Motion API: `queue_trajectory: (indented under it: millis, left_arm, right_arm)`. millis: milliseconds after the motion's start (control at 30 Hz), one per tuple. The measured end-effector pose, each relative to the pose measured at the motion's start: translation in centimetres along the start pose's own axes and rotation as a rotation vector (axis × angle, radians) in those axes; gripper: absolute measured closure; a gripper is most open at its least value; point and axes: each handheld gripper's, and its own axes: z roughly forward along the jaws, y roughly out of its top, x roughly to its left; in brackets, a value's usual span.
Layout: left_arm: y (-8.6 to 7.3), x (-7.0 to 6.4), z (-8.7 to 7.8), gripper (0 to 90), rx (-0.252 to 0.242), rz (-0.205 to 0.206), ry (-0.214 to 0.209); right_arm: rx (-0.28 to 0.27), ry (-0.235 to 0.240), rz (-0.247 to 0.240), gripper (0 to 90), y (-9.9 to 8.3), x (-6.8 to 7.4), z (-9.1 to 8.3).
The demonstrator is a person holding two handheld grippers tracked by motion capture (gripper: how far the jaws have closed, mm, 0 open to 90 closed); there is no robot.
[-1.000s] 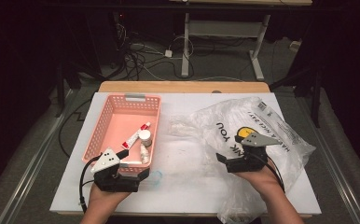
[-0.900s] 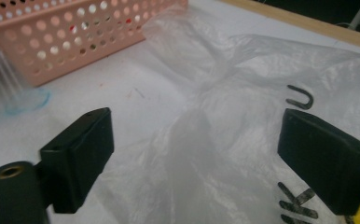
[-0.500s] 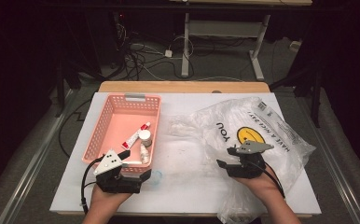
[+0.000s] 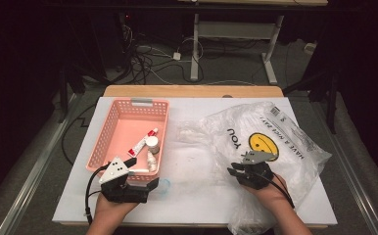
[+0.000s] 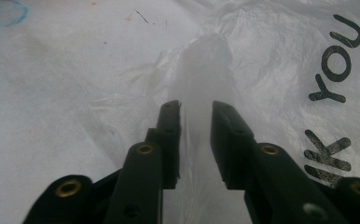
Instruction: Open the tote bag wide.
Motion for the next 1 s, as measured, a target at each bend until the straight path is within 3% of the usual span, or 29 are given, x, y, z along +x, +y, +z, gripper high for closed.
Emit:
queue_trajectory:
  millis: [267,400,633,833,1000]
  left_arm:
    - [0.0,0.0,0.0,0.0,0.001,0.001,0.000]
    - [0.0,0.1,0.0,0.0,0.002,-0.003,0.001]
    - [0.0,0.2,-0.1,0.0,-0.002,-0.007,0.004]
    - [0.0,0.3,-0.2,0.0,-0.004,-0.008,0.005]
    - [0.0,0.4,-0.2,0.0,-0.007,-0.012,0.006]
  right_arm:
    - [-0.002,0.005,0.009,90.0,0.1,0.1,0.5]
    - [-0.036,0.029,0.046,90.0,0.0,-0.2,0.5]
    - [-0.082,0.011,0.045,90.0,0.0,-0.3,-0.1]
    - [-0.161,0.012,0.061,90.0,0.2,-0.5,-1.1]
    - [-0.196,0.003,0.062,90.0,0.4,-0.6,-1.6]
